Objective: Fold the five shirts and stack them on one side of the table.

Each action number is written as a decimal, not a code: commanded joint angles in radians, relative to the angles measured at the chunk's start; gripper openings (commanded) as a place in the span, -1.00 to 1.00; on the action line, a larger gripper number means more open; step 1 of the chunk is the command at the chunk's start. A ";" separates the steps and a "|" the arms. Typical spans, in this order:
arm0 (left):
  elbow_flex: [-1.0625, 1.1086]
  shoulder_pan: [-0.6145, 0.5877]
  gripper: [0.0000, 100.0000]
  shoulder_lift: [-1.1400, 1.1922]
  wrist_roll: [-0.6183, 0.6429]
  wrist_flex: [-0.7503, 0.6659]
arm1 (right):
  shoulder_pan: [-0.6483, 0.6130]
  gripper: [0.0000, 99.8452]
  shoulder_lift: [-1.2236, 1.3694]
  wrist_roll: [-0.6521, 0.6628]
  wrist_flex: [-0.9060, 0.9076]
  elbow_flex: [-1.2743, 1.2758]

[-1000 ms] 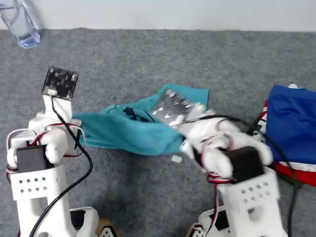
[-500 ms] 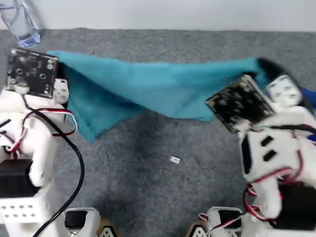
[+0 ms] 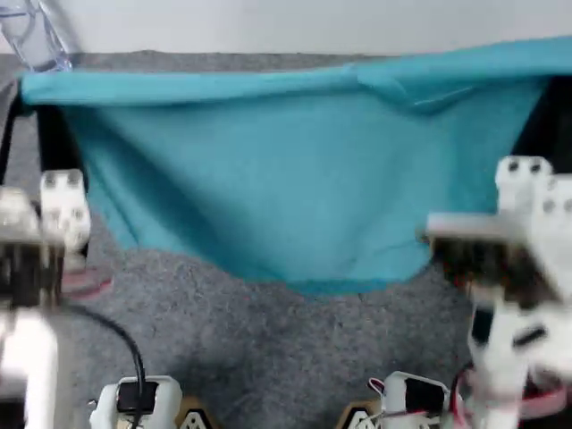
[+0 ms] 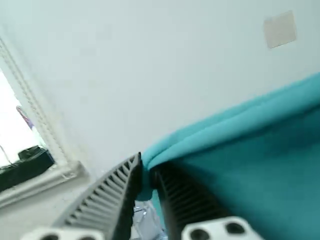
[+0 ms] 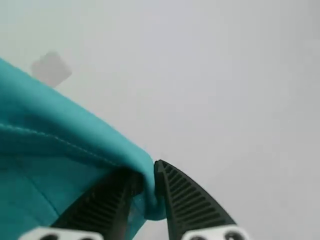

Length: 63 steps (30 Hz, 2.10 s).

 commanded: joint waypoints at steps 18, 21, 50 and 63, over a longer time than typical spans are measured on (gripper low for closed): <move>0.101 -0.003 -0.97 -0.430 -0.049 0.279 | 0.019 -0.98 -0.243 0.003 0.180 0.043; 0.246 -0.003 -0.97 -0.454 -0.080 0.278 | 0.019 -0.98 -0.251 0.002 0.174 0.192; 1.251 0.052 -0.97 -0.114 -0.216 -0.881 | -0.182 -0.98 0.435 0.000 -0.825 0.845; 0.736 0.046 -0.97 0.669 -0.216 -0.895 | -0.203 -0.98 0.733 -0.078 -0.891 0.588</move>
